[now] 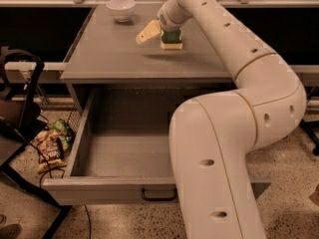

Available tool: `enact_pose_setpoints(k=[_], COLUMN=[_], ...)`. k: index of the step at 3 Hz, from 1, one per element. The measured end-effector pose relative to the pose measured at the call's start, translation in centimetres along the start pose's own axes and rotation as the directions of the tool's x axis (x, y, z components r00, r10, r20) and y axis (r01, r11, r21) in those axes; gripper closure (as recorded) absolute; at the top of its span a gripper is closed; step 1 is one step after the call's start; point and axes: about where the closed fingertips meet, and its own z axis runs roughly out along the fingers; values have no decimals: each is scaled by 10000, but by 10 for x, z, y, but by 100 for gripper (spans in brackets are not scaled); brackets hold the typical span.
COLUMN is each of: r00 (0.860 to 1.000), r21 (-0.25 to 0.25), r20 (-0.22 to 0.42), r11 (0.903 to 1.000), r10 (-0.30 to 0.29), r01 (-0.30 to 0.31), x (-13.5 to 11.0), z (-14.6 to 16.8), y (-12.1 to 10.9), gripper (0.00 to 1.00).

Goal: Place sponge into top drawer

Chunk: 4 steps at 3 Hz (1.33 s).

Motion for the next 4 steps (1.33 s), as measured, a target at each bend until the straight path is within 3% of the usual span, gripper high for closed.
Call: enact_pose_setpoints(k=[2,4], r00=[9860,9812], r21=[853,895], r20=[-1162,-1295], r11=[9902,9872], r10=[1199,1429], r01=[-1104,-1320], x=[40,47], z=[28,33], y=[-26,-30], gripper=[0,41])
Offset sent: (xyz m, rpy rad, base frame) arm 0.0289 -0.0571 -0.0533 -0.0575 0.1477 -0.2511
